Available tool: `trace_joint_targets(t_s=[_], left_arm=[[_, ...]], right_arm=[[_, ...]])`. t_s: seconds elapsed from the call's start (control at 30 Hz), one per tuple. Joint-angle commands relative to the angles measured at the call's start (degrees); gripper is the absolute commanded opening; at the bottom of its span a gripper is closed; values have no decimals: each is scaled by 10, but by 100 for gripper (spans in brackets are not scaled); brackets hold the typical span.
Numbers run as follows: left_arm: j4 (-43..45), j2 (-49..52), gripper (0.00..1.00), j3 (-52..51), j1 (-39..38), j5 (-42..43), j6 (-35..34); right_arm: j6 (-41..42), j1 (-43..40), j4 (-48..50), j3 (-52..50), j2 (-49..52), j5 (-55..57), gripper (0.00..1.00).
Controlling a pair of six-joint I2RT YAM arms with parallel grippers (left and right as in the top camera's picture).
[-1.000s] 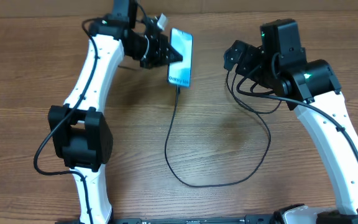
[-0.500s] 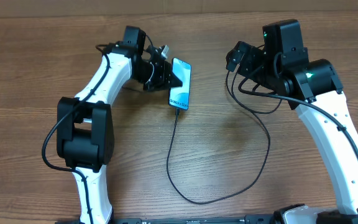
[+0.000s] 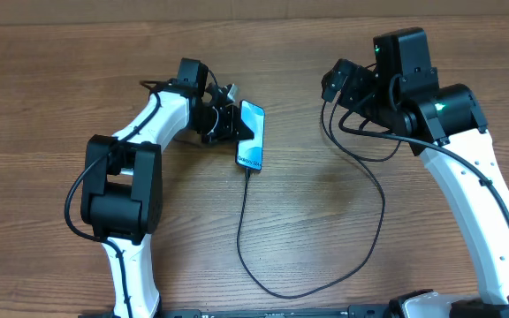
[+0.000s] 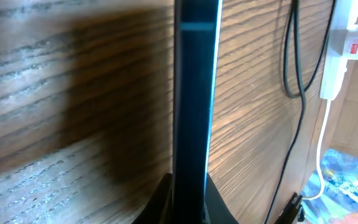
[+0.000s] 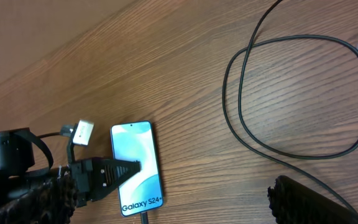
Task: Plug charger to phone and switch on socket
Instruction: 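Release the plug, withdraw the right gripper, and lower the phone with the left gripper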
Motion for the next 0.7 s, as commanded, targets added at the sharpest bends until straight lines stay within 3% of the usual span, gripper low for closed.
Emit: trace_joint_targets(t_s=[0.0,0.67], left_arm=[[5,-15,6,-9,-2,10,-7],[-9,-15,21,-12,-2,-37,-7]], right_arm=[[2,-3,0,15,-18,-2,100],[2,-3,-6,15,-18,-2,100]])
